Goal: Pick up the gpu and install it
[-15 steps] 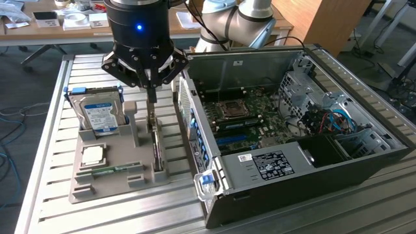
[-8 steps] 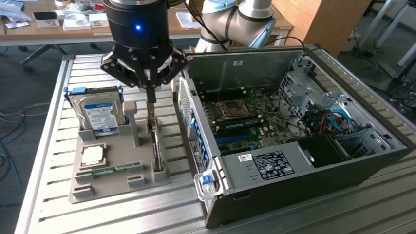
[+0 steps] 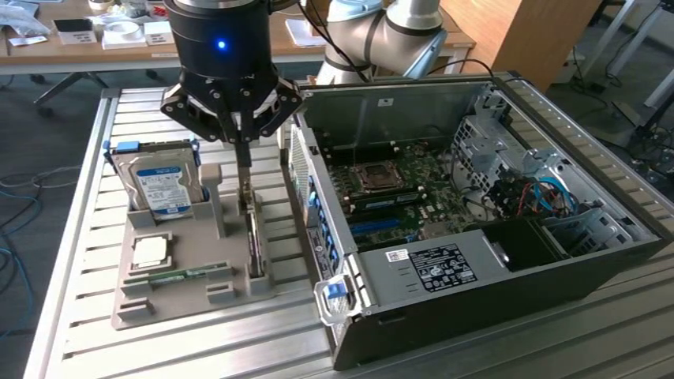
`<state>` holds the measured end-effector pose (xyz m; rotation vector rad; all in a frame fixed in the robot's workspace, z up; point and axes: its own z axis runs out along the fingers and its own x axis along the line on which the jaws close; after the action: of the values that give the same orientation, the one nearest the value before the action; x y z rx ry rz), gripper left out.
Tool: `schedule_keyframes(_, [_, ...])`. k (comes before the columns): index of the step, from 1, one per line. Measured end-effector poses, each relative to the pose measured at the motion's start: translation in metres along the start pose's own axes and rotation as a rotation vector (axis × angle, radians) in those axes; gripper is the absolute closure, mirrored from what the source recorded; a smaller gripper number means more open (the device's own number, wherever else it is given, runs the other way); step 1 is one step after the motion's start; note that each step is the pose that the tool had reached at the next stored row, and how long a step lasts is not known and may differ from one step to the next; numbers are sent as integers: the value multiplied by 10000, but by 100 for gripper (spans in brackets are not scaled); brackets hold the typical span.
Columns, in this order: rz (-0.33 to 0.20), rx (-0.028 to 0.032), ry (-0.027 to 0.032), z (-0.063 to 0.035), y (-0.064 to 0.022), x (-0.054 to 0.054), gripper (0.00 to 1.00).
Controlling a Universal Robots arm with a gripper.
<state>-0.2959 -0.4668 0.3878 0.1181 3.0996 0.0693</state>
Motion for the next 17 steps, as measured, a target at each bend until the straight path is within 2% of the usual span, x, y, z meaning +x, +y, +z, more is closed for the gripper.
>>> schedule_keyframes(13, [1,1,1,-1,0,1,89])
schedule_keyframes(14, [1,1,1,-1,0,1,88])
schedule_keyframes(15, [1,0,0,0,0,1,83])
schedule_keyframes(16, [1,1,1,0,0,1,83])
schedule_keyframes(17, [1,1,1,0,0,1,76])
